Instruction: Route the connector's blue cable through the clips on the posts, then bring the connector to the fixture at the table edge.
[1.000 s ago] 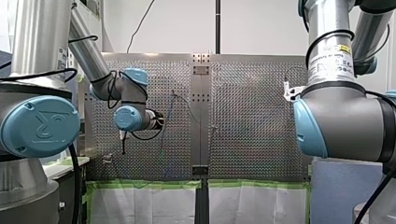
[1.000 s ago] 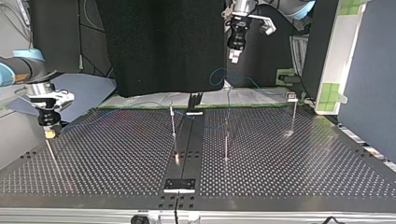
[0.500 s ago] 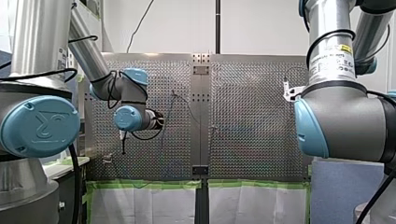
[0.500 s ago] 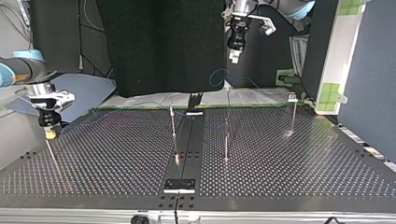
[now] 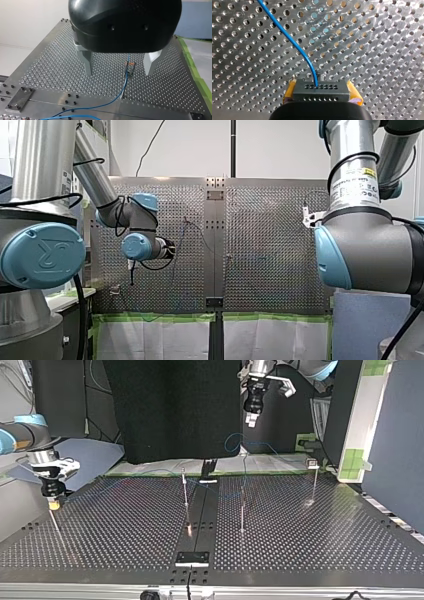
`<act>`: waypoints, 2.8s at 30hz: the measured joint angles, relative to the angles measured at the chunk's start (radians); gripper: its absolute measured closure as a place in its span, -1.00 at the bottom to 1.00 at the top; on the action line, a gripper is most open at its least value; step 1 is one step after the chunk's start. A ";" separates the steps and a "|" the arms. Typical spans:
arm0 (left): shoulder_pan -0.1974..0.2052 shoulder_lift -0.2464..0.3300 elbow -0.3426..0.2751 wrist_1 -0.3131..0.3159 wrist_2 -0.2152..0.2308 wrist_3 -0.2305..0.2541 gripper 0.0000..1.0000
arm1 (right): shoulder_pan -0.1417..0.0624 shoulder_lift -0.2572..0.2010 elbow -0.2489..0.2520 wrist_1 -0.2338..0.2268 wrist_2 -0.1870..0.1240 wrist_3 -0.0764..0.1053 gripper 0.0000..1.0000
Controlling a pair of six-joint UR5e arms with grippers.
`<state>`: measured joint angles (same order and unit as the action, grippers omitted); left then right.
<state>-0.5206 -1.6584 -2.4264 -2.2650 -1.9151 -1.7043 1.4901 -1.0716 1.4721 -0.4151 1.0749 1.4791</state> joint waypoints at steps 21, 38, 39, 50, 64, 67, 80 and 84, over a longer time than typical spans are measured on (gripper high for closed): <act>0.002 0.000 0.000 -0.001 0.000 0.002 -1.00 | 0.003 0.000 -0.002 -0.012 0.036 0.013 -0.69; 0.005 0.000 0.000 -0.002 0.000 0.003 -1.00 | 0.008 0.001 -0.001 -0.003 0.039 0.017 -0.69; 0.005 0.000 0.000 -0.002 0.000 0.003 -1.00 | 0.008 0.002 -0.001 -0.002 0.039 0.017 -0.69; 0.005 0.000 0.000 -0.003 0.000 0.003 -1.00 | 0.008 0.003 -0.002 0.007 0.047 0.017 -0.69; 0.006 0.000 0.000 -0.004 0.000 0.003 -1.00 | 0.009 0.003 -0.002 0.004 0.047 0.023 -0.69; 0.006 0.000 0.000 -0.004 0.000 0.007 -1.00 | 0.009 0.003 -0.002 0.005 0.047 0.022 -0.69; 0.009 0.000 0.000 0.003 -0.002 0.017 -1.00 | 0.008 0.003 -0.006 0.020 0.048 0.015 -0.69; 0.009 0.000 0.000 0.004 -0.002 0.017 -1.00 | 0.008 0.003 -0.006 0.021 0.048 0.015 -0.69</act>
<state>-0.5113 -1.6587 -2.4264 -2.2613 -1.9166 -1.6874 1.4980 -1.0686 1.4657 -0.3944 1.1230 1.4944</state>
